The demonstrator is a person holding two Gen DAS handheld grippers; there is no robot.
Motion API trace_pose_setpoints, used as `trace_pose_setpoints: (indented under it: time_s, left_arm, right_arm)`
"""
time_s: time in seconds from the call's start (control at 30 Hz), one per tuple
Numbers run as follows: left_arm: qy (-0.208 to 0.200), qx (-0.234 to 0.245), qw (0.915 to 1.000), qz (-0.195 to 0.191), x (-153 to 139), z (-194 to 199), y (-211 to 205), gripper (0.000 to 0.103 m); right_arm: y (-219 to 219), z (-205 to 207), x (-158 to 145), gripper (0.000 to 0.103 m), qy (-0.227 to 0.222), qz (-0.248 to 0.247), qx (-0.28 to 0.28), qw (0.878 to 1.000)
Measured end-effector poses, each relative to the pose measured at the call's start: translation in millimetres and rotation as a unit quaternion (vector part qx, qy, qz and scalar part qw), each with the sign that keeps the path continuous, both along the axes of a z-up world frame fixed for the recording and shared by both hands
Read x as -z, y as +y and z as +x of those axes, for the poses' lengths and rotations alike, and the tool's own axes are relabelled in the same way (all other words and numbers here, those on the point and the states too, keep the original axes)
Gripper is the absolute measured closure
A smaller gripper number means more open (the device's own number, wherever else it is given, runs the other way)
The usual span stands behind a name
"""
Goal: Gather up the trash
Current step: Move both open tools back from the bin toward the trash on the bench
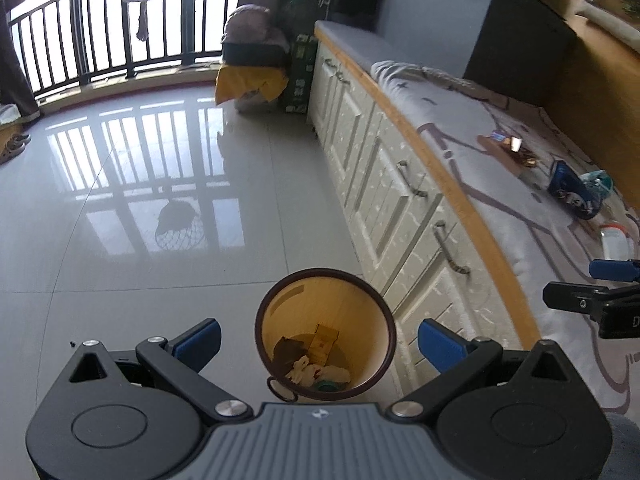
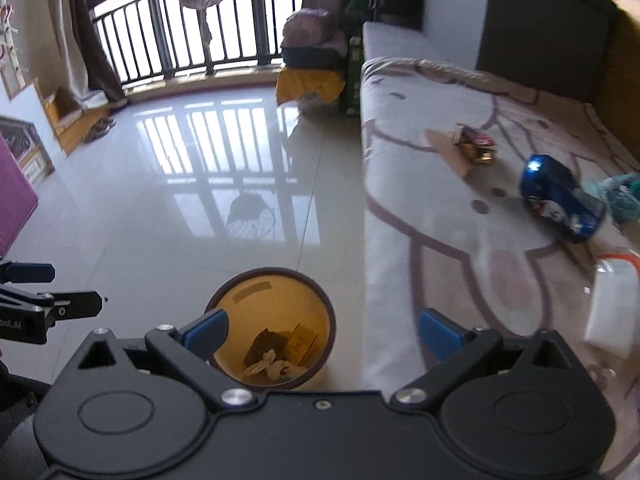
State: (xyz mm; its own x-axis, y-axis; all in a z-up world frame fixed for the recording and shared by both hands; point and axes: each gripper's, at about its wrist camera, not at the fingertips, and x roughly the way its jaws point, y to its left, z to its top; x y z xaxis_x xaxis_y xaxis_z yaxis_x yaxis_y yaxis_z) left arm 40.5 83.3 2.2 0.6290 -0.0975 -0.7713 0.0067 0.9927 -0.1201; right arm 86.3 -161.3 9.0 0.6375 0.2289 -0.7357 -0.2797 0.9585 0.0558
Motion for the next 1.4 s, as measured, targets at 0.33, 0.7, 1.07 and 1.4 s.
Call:
trace_pose_setpoints:
  time_s: [0.33, 0.7, 1.07, 1.4]
  left_arm:
    - [-0.025, 0.017, 0.9995, 0.006, -6, -14, -32, 0.000]
    - [-0.063, 0.049, 0.9968, 0.002, -15, -19, -87, 0.000]
    - [-0.085, 0.091, 0.9920, -0.018, -29, -16, -138, 0.000]
    - [-0.100, 0.169, 0.9787, -0.060, -33, -1, -200, 0.000]
  right_arm:
    - [-61, -32, -10, 0.000, -0.062, 0.005, 0.054, 0.997]
    - [-130, -62, -7, 0.000, -0.118, -0.002, 0.139, 0.983]
    - [-180, -92, 3, 0.000, -0.156, -0.037, 0.214, 0.964]
    - [-214, -122, 12, 0.000, -0.188, -0.048, 0.268, 0.944]
